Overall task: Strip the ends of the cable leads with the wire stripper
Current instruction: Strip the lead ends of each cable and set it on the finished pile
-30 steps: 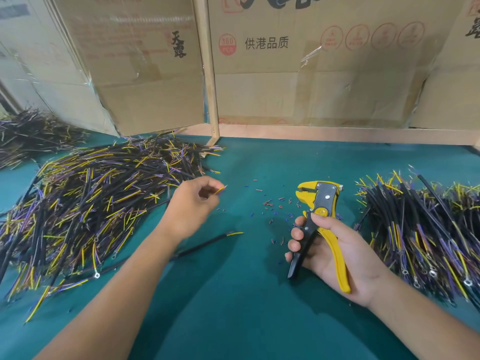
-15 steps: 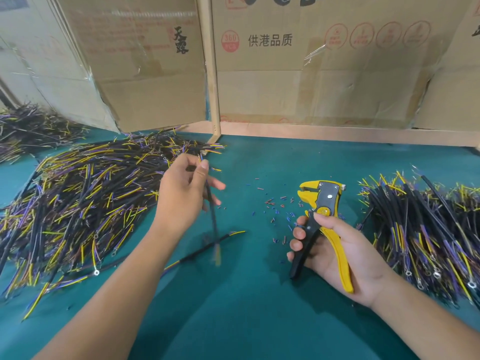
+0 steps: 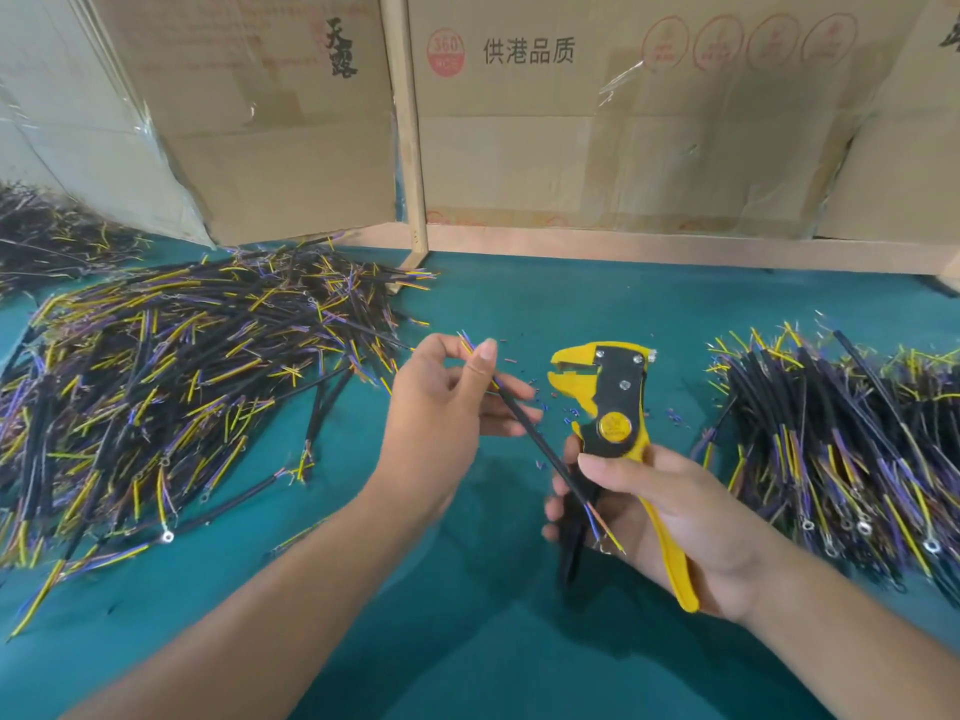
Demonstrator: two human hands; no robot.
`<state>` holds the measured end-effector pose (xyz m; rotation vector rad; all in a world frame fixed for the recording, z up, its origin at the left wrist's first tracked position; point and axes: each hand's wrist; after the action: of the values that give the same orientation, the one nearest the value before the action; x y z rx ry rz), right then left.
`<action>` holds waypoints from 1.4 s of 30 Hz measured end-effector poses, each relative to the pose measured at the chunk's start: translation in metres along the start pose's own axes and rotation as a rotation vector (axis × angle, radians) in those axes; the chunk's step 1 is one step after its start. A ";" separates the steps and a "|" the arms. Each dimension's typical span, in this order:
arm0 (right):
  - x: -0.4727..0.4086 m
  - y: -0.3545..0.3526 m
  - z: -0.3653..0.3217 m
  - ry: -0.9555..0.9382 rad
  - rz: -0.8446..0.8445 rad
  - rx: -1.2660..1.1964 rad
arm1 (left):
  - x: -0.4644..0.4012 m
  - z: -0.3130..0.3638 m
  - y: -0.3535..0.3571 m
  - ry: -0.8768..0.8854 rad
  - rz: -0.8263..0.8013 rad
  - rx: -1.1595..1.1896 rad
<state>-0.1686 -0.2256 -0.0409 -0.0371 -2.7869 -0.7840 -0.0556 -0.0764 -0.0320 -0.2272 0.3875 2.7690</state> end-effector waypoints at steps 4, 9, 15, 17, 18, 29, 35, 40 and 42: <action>0.002 0.004 -0.001 -0.010 -0.025 0.002 | 0.002 0.002 0.002 0.018 0.007 0.001; 0.003 0.004 -0.002 -0.010 -0.045 0.006 | 0.001 0.004 0.000 0.062 0.032 -0.012; 0.002 0.002 -0.001 -0.012 -0.040 0.002 | 0.000 0.005 -0.003 0.063 0.071 -0.007; 0.002 0.000 -0.002 -0.012 -0.030 0.001 | -0.002 0.004 -0.005 0.068 0.092 -0.014; 0.001 0.000 -0.003 -0.012 -0.027 0.001 | -0.002 0.005 -0.006 0.070 0.103 -0.020; 0.001 -0.004 -0.004 -0.043 -0.030 0.093 | -0.007 0.020 -0.020 0.836 -0.048 -1.212; -0.001 -0.009 -0.009 -0.064 0.008 0.111 | 0.004 0.022 -0.010 0.878 -0.497 -1.357; -0.002 -0.011 -0.013 -0.092 0.043 0.053 | 0.009 0.018 -0.008 0.561 -0.657 -0.968; -0.004 -0.010 -0.016 -0.100 0.064 -0.024 | 0.011 0.014 -0.006 0.456 -0.612 -0.897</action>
<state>-0.1625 -0.2419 -0.0339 -0.1740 -2.8533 -0.8218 -0.0654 -0.0635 -0.0223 -0.9956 -0.7366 2.0688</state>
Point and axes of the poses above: each hand's wrist, its own x-axis away from the middle knuckle, its own y-axis out of the palm, z = x × y, and after that the axes turned 2 degrees about z, right-handed
